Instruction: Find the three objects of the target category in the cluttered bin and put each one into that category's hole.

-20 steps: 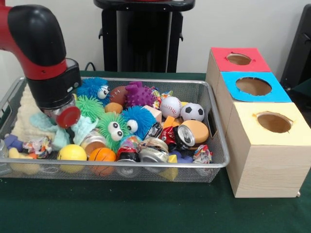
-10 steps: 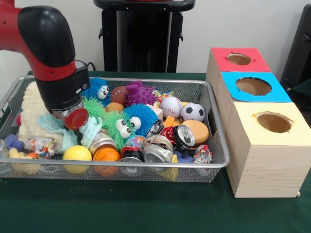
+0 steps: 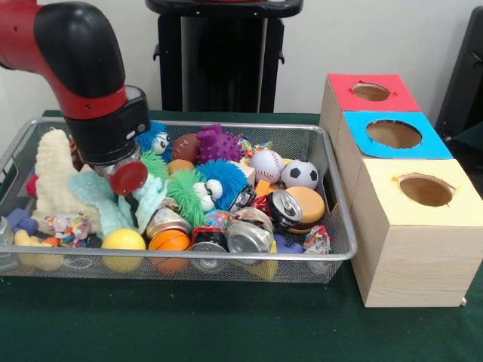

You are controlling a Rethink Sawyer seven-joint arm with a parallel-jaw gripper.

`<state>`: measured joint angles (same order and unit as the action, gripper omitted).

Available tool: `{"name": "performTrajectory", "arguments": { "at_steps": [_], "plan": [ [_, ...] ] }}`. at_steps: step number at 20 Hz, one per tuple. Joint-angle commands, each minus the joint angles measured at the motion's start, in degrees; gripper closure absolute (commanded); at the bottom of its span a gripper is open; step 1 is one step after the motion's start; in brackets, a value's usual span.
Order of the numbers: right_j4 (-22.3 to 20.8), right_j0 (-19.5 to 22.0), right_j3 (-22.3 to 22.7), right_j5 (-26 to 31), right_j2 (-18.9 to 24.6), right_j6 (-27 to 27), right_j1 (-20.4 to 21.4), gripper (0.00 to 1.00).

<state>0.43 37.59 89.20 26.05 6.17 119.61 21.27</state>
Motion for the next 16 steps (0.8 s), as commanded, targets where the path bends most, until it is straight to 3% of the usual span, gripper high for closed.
{"name": "performTrajectory", "arguments": {
  "at_steps": [1, 7, 12, 16],
  "plan": [
    [7.12, -9.90, 13.38, 10.88, -0.30, 17.08, -0.77, 0.00],
    [10.12, -13.12, 15.34, 11.32, -3.67, 15.53, -0.06, 0.00],
    [14.21, -11.96, 19.94, 8.63, -1.13, 13.21, -0.14, 0.00],
    [15.39, -12.17, 20.54, 8.15, -1.30, 11.30, -1.22, 0.00]
  ]
}}
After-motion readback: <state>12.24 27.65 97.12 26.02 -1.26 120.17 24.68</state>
